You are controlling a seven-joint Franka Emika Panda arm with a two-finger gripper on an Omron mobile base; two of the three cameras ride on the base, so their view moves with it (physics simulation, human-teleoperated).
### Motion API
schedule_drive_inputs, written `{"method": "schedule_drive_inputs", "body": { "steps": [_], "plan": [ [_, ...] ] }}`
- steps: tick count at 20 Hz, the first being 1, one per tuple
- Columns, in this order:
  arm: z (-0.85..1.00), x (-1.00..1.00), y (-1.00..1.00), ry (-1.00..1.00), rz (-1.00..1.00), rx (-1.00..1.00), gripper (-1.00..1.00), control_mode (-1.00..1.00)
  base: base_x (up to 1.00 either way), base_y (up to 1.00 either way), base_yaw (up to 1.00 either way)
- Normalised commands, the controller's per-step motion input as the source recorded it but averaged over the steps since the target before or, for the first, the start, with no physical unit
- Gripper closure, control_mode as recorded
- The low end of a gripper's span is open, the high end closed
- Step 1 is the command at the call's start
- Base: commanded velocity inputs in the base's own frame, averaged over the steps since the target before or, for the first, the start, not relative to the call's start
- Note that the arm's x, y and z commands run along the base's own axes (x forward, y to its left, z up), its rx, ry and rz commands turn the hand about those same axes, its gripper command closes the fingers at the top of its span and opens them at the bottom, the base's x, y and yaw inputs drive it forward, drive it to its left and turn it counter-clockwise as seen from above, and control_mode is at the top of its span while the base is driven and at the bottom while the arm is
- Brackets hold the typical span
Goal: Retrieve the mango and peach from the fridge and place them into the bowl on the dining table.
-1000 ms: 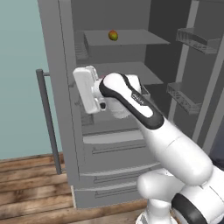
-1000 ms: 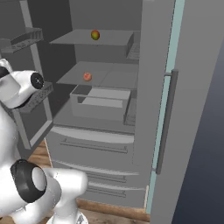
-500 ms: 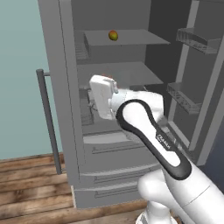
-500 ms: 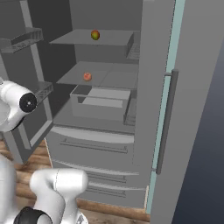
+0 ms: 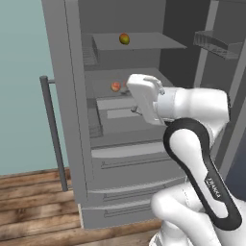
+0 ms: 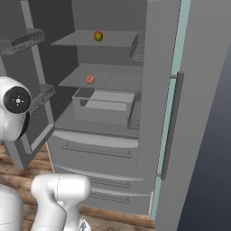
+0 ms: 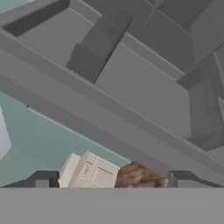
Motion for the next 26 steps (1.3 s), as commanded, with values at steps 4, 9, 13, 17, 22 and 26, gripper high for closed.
{"method": "schedule_drive_inputs", "body": {
  "steps": [4, 9, 13, 17, 22, 26],
  "plan": [
    [0.48, -0.50, -0.65, 0.07, -0.01, -0.34, -1.00, -1.00, 0.00, 0.00, 0.00],
    [0.03, -0.35, -0.84, 0.09, -0.03, -0.42, -1.00, -1.00, 0.00, 0.00, 0.00],
    [-0.21, -0.13, -0.69, -0.05, 0.00, -0.59, -1.00, -1.00, 0.00, 0.00, 0.00],
    [-0.64, 0.00, -0.14, -0.29, -0.04, -0.63, -1.00, -1.00, 0.00, 0.00, 0.00],
    [-0.57, -0.05, -0.13, -0.37, -0.02, -0.44, -1.00, -1.00, 0.00, 0.00, 0.00],
    [-0.03, -0.32, -0.55, -0.19, 0.00, -0.04, -1.00, -1.00, 0.00, 0.00, 0.00]
  ]
}}
